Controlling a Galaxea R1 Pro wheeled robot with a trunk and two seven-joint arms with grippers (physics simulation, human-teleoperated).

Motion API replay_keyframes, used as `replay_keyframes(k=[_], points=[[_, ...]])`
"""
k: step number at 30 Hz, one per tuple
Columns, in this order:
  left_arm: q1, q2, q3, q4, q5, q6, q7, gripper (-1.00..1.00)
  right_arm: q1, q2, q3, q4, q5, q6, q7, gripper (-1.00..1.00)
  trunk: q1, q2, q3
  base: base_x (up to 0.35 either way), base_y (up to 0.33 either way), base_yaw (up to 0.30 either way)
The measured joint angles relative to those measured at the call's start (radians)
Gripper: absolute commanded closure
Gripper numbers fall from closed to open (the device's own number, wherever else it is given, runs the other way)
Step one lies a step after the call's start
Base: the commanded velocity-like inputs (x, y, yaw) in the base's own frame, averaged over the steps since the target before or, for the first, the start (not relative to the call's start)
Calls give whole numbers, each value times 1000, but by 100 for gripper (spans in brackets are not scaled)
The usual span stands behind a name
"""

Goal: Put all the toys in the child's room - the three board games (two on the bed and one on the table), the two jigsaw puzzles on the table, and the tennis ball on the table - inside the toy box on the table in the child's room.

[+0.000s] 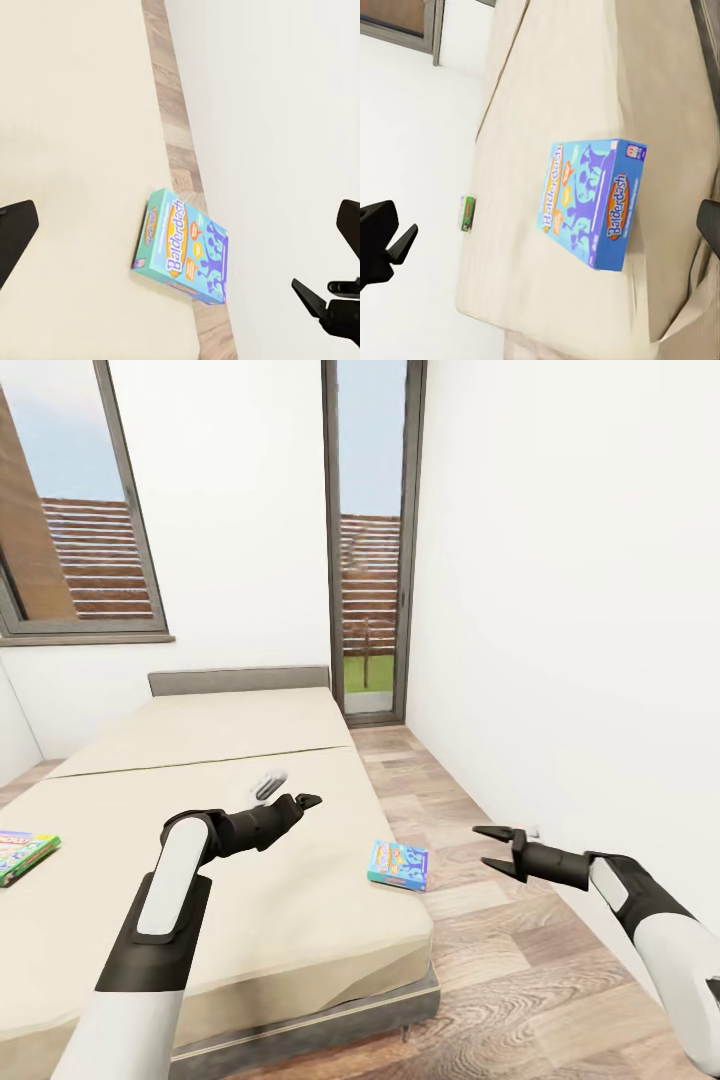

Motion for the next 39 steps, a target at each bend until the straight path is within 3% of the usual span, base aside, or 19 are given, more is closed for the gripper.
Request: replay_keyframes(k=[12, 26, 31, 36, 39], points=[[0, 0, 0, 0, 0, 0, 0, -100, 0, -14, -2, 1, -1, 0, 0, -100, 0, 0, 0, 0, 0, 0], [0, -1, 0, 0, 0, 0, -1, -100, 0, -17, -8, 2, 0, 0, -33, -100, 6, -3, -54, 0, 0, 0], [0, -1, 0, 0, 1, 0, -1, -100, 0, -14, -40, 2, -1, 0, -84, -100, 7, -4, -62, 0, 0, 4], [0, -1, 0, 0, 2, 0, -1, -100, 0, -9, -99, 1, 0, 0, -143, -100, 7, -4, -62, 0, 0, 28], [0, -1, 0, 0, 3, 0, -1, -100, 0, -8, -109, 0, 0, 0, -152, -100, 7, -4, -62, 0, 0, 28]])
